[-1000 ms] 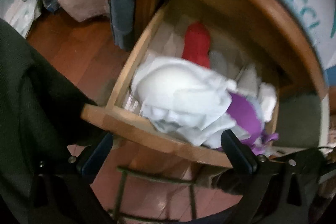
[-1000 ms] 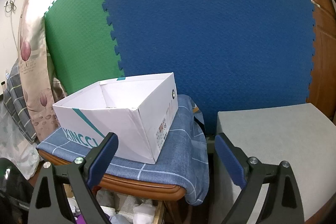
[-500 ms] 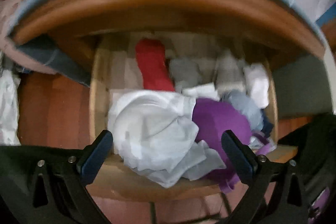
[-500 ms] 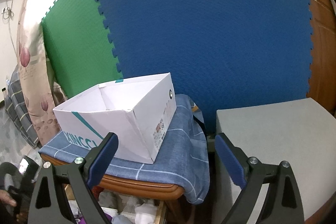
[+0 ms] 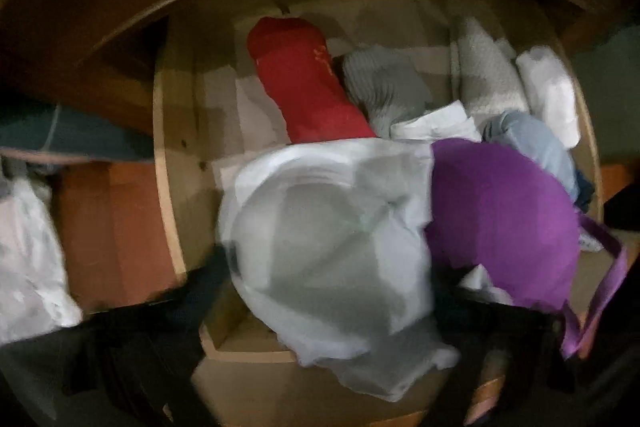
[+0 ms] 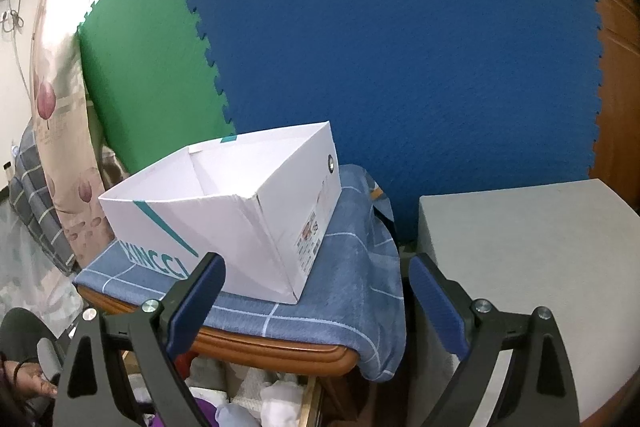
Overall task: Take underwear out of drawer
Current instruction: 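Close the left gripper on the white underwear in the drawer, then lift the white underwear with the left gripper and release it into the shoebox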
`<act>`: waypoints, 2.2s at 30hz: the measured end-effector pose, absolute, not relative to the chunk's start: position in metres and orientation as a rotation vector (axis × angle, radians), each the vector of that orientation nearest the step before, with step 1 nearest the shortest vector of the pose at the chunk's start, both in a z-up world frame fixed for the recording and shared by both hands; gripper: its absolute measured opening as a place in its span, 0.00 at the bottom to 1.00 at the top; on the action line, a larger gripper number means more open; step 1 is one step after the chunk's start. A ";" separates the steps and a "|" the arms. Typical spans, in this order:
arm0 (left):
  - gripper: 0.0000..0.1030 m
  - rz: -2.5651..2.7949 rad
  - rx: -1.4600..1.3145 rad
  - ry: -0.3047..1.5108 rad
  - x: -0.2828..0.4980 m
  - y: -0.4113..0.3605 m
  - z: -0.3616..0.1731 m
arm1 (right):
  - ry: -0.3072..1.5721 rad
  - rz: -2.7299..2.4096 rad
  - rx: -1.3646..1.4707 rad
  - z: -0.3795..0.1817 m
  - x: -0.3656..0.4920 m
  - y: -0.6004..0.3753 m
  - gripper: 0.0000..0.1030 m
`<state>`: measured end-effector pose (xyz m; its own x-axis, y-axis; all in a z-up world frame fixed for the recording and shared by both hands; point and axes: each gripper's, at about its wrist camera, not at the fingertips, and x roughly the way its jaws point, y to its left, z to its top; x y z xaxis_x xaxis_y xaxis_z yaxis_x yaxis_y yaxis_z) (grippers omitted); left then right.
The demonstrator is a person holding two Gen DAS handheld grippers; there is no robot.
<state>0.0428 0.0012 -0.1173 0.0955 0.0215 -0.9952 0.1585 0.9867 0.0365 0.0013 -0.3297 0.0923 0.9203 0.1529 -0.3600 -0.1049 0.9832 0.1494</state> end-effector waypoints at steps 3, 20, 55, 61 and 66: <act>0.15 -0.082 0.072 1.471 0.042 0.016 -0.116 | 0.392 0.139 0.116 0.091 0.003 -0.326 0.93; 0.11 -0.188 -0.194 1.143 -0.006 0.042 0.008 | 0.412 0.142 0.107 0.090 0.006 -0.323 0.93; 0.12 -0.241 0.020 0.729 0.211 -0.041 0.199 | 0.397 0.148 0.168 0.090 0.001 -0.341 0.93; 0.15 -0.198 0.074 0.765 0.239 -0.050 0.175 | 0.398 0.150 0.176 0.090 -0.001 -0.343 0.93; 0.46 -0.168 0.093 0.811 0.253 -0.049 0.164 | 0.402 0.157 0.165 0.091 0.000 -0.340 0.93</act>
<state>0.2532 -0.0491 0.1638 0.6767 -0.1133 -0.7275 0.1847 0.9826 0.0187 -0.0003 -0.3403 0.0912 0.9087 0.1837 -0.3749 -0.1186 0.9746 0.1901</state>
